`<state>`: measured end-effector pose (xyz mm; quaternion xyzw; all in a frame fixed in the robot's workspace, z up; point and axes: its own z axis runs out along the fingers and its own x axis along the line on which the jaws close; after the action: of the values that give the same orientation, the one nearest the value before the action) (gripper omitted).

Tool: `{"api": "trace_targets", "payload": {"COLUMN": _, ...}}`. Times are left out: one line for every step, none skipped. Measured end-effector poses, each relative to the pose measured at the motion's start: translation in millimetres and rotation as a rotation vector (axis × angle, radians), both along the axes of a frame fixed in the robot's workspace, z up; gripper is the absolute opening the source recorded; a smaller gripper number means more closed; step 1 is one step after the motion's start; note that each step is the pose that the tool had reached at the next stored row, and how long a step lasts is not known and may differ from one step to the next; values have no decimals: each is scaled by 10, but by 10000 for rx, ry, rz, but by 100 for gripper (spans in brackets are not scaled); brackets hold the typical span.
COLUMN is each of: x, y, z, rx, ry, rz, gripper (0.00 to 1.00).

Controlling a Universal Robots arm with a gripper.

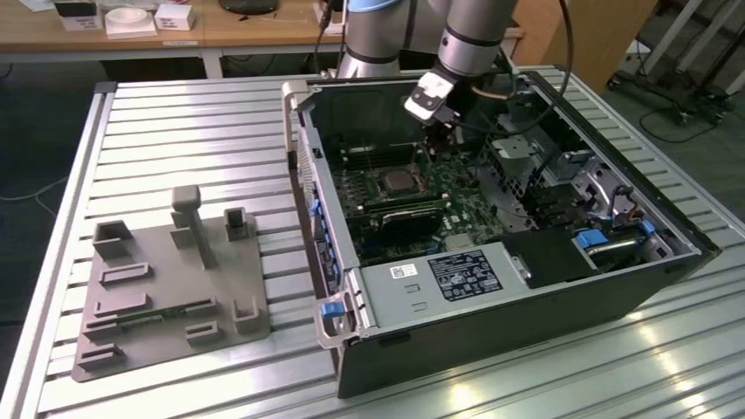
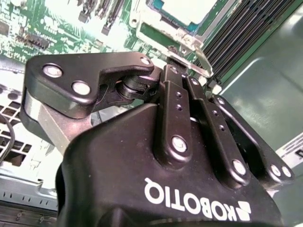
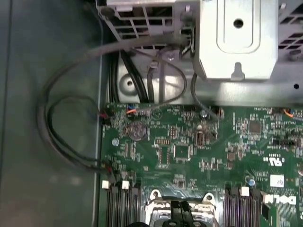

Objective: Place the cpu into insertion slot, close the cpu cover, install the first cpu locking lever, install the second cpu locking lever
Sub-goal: 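Close the cpu cover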

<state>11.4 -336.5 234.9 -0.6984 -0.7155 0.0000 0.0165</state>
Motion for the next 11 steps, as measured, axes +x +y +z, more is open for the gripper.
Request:
{"api": "trace_targets", "payload": {"x": -15, "y": 1, "z": -4, "rx": 0, "ry": 1, "rz": 0, "gripper": 11}}
{"api": "trace_targets", "payload": {"x": -29, "y": 2, "z": -7, "rx": 0, "ry": 1, "rz": 0, "gripper": 11}}
{"api": "trace_targets", "payload": {"x": -45, "y": 3, "z": -11, "rx": 0, "ry": 2, "rz": 0, "gripper": 11}}
{"api": "trace_targets", "payload": {"x": -60, "y": 4, "z": -15, "rx": 0, "ry": 3, "rz": 1, "gripper": 11}}
{"api": "trace_targets", "payload": {"x": -74, "y": 5, "z": -18, "rx": 1, "ry": 4, "rz": 0, "gripper": 11}}
{"api": "trace_targets", "payload": {"x": -88, "y": 6, "z": -22, "rx": 1, "ry": 5, "rz": 1, "gripper": 11}}
{"api": "trace_targets", "payload": {"x": -103, "y": 6, "z": -25, "rx": 1, "ry": 6, "rz": 0, "gripper": 11}}
{"api": "trace_targets", "payload": {"x": -119, "y": 6, "z": -28, "rx": 1, "ry": 7, "rz": 0, "gripper": 11}}
{"api": "trace_targets", "payload": {"x": -135, "y": 7, "z": -32, "rx": 0, "ry": 7, "rz": 2, "gripper": 11}}
{"api": "trace_targets", "payload": {"x": -152, "y": 7, "z": -36, "rx": 1, "ry": 8, "rz": 3, "gripper": 11}}
{"api": "trace_targets", "payload": {"x": -170, "y": 7, "z": -42, "rx": 1, "ry": 8, "rz": 7, "gripper": 11}}
